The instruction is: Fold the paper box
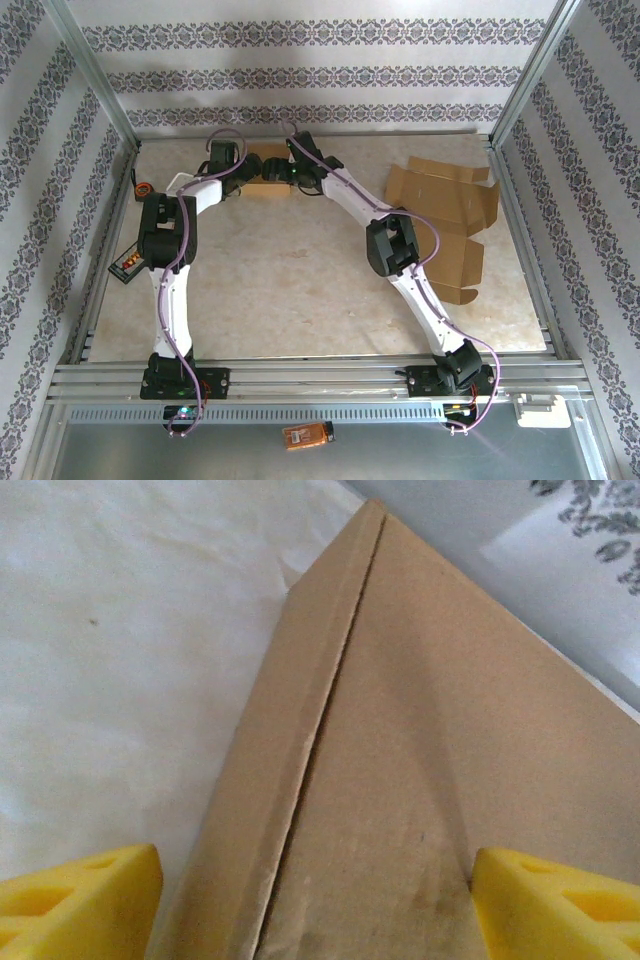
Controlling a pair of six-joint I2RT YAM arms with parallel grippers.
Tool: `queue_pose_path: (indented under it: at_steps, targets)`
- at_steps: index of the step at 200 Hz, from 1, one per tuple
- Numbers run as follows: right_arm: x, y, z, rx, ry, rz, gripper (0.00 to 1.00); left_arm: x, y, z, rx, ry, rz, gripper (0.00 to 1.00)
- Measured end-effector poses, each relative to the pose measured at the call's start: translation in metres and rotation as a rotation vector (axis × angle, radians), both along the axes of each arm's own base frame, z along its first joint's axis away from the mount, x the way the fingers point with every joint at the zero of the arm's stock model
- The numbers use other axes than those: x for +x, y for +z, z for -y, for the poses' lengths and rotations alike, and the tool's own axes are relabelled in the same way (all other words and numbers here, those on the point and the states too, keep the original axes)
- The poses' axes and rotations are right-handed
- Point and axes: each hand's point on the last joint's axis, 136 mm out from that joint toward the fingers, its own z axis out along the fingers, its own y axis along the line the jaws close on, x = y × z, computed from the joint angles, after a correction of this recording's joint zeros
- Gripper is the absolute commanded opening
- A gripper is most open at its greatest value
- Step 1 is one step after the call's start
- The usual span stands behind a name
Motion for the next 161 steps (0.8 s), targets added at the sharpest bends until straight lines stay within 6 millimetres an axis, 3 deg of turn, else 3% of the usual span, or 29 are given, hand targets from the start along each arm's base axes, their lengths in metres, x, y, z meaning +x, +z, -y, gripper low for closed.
queue_pose_path:
  at_steps: [26,52,73,90,102,117,142,161]
  targets:
    - [-0.003,0.049,0.014,0.031,0.052,0.036,0.98,-0.012,0.016,0.003,-0.014,-0.017,-0.022,0.84]
    - [-0.016,0.127,0.048,0.039,0.075,0.116,0.98,-0.027,0.069,0.002,-0.01,-0.022,0.034,0.85]
    - [-0.041,0.191,0.104,0.027,0.044,0.175,0.98,-0.053,0.138,-0.001,-0.014,-0.018,0.141,0.85]
    - [-0.065,0.221,0.163,-0.005,-0.027,0.21,0.98,-0.089,0.194,0.0,-0.058,-0.02,0.245,0.85]
    - [-0.083,0.226,0.212,-0.048,-0.105,0.217,0.98,-0.121,0.223,0.006,-0.099,-0.032,0.314,0.85]
    - [-0.104,0.216,0.275,-0.104,-0.233,0.202,0.98,-0.162,0.24,0.019,-0.13,-0.057,0.363,0.86]
    - [-0.139,0.164,0.382,-0.214,-0.501,0.099,0.98,-0.228,0.241,0.077,-0.158,-0.186,0.384,0.87]
    - [-0.159,0.12,0.44,-0.265,-0.675,-0.016,0.98,-0.269,0.236,0.125,-0.17,-0.311,0.379,0.87]
